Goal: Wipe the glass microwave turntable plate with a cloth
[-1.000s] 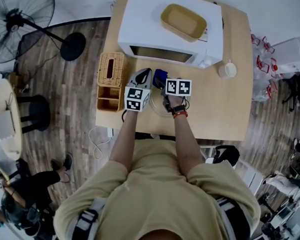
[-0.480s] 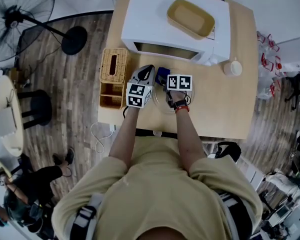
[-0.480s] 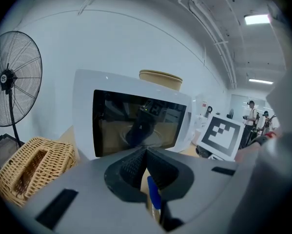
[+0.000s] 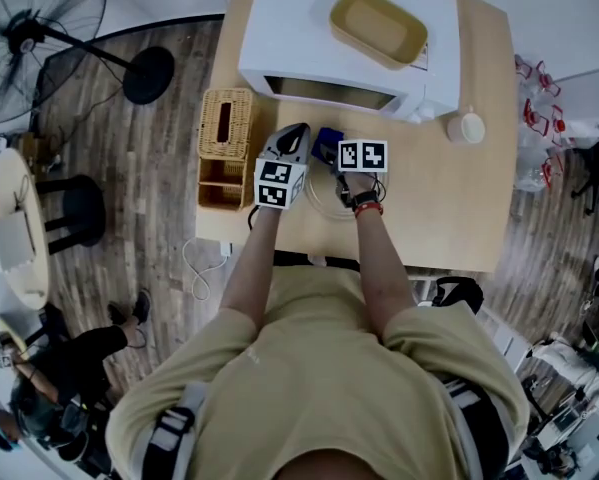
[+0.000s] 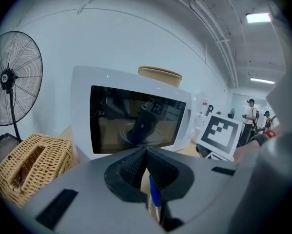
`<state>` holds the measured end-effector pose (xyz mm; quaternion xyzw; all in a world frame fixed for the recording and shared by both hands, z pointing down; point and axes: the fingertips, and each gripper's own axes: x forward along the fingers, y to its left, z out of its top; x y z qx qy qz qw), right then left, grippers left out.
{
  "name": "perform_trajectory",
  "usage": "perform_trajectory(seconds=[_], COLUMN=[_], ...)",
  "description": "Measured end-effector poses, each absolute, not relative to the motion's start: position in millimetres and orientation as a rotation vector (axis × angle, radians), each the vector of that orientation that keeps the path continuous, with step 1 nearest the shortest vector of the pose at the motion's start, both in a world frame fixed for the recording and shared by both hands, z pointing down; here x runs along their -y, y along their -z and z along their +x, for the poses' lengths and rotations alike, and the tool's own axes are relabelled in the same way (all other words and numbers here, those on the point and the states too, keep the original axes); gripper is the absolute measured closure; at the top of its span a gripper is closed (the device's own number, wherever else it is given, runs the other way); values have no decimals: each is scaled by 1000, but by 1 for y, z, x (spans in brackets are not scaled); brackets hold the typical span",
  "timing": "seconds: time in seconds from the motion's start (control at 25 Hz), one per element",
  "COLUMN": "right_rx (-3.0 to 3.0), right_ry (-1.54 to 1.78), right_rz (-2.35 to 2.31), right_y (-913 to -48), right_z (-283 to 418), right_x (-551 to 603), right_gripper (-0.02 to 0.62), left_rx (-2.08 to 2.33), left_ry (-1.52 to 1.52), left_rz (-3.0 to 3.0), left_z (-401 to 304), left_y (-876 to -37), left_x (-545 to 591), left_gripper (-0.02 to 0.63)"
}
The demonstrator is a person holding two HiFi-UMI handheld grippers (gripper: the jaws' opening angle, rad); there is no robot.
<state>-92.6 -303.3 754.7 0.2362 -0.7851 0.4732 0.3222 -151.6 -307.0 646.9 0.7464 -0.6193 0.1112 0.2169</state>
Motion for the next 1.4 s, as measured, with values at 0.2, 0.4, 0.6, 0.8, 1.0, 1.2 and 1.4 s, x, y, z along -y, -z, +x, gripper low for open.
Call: perform_trajectory(seconds=[0.2, 0.4, 0.6, 0.8, 1.0, 1.2, 1.4], right_rx=[2064, 2063, 2054, 2054, 2050, 2048, 2046], right_ry=[-1262, -1264, -1278, -1289, -1319, -1331, -1352], right_rz=[617, 623, 632, 643, 654, 667, 682], right_y=[-755, -757, -757, -757, -758, -759, -759], right_z=[-86, -78, -71, -65, -57, -50, -42], right_x=[304, 306, 306, 308, 309, 311, 312], right_gripper=[465, 465, 465, 465, 465, 465, 465], left_rx=[1693, 1678, 1665, 1653, 1645, 1618, 1596], left_ry=[-352, -358, -361, -352, -350, -354, -365], left_rz=[2082, 2091, 2093, 2100, 2097, 2099, 2116], left_z=[-141, -134, -129, -122, -118, -111, -103], left_y=[-650, -653, -655, -655, -661, -661, -666], left_x=[306, 305, 303, 303, 301, 299, 299], left_gripper=[588, 588, 588, 588, 588, 588, 588])
